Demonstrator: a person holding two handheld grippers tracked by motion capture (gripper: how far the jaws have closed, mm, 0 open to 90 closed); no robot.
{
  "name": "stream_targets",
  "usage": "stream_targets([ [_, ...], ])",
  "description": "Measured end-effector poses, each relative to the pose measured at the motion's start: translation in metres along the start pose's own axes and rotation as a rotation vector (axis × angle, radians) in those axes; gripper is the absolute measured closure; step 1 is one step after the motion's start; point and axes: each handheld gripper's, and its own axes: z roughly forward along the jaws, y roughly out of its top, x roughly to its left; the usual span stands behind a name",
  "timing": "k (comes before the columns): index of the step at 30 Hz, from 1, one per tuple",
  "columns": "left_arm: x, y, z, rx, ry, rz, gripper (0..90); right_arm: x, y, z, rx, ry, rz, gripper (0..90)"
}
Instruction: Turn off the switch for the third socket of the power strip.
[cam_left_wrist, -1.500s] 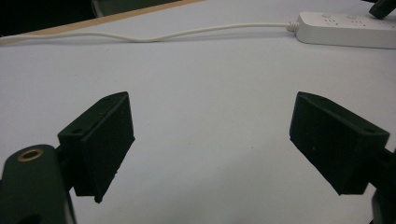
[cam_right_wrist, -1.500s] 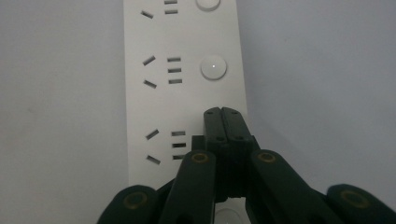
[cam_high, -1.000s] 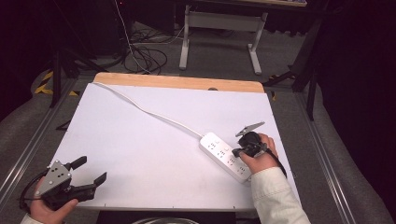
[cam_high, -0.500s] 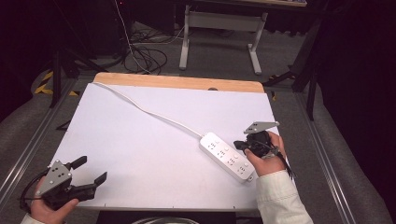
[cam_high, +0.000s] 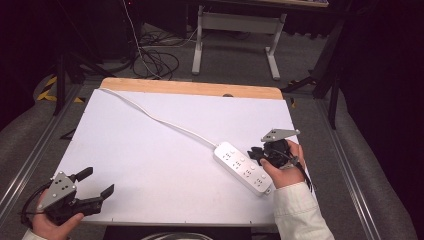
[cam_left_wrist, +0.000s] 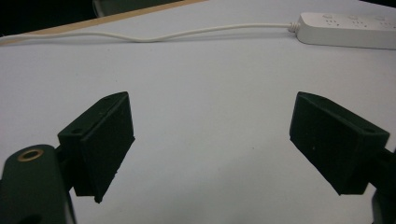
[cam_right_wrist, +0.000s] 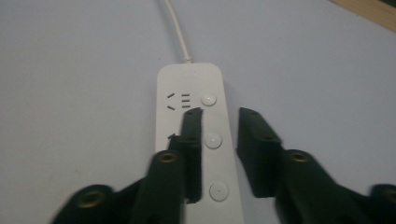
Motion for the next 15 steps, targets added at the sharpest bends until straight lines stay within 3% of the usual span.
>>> stream_targets([
  [8, 0.0, 0.0, 0.0, -0.002, 0.001, -0.001, 14.3, 0.0, -0.006, -0.015, -0.093, -0.021, 0.023, 33.3],
  [15, -0.001, 0.0, 0.0, -0.004, -0.003, -0.005, 14.3, 0.001, -0.02, -0.03, -0.165, -0.008, 0.061, 20.5],
])
